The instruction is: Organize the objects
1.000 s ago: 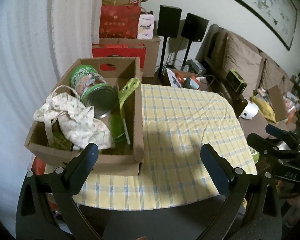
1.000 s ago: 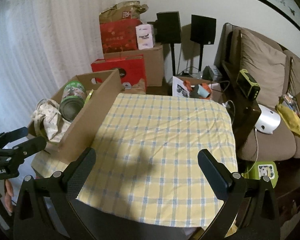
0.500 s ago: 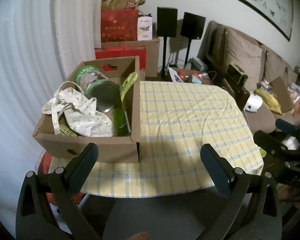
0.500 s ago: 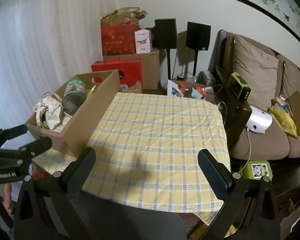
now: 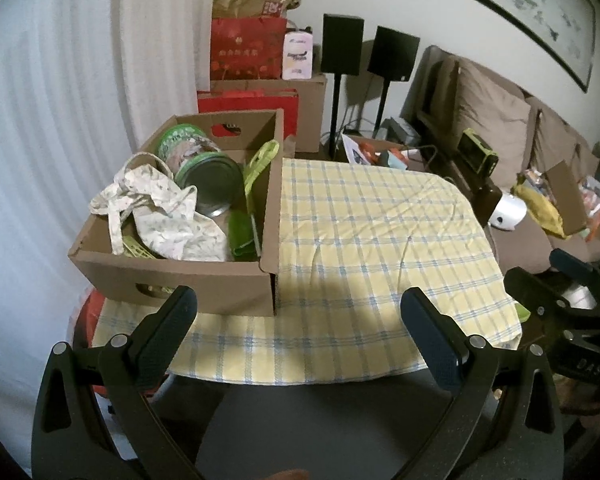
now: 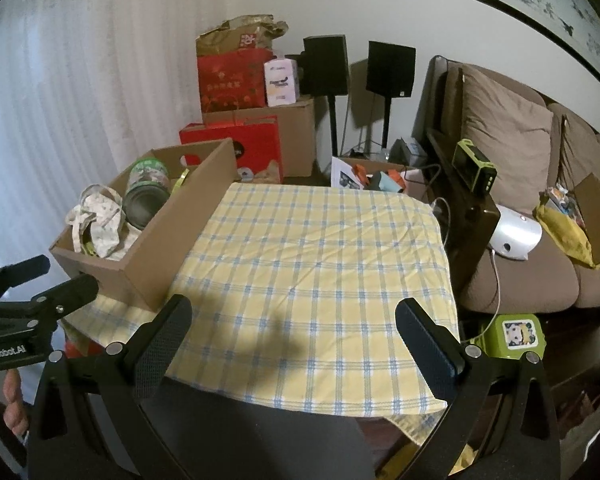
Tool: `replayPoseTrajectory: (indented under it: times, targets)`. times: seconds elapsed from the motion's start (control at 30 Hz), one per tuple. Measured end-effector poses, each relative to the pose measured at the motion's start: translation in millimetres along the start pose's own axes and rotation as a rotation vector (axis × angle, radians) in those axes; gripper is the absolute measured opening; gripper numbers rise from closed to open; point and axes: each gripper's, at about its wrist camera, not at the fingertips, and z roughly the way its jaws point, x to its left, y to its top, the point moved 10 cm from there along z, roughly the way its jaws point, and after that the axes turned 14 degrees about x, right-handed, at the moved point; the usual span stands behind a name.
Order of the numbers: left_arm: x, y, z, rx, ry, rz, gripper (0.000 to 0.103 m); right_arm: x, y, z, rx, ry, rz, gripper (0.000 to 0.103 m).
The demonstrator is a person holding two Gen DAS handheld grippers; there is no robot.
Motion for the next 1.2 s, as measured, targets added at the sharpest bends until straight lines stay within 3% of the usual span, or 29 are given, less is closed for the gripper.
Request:
replayPoseTrajectory:
  times: [1.2]
  targets:
    - [1.2,-2.3,9.7,0.021,0.024,-0.009,0.102,-4.1,1.2,0.6,0.001,-0.002,0.001,0.103]
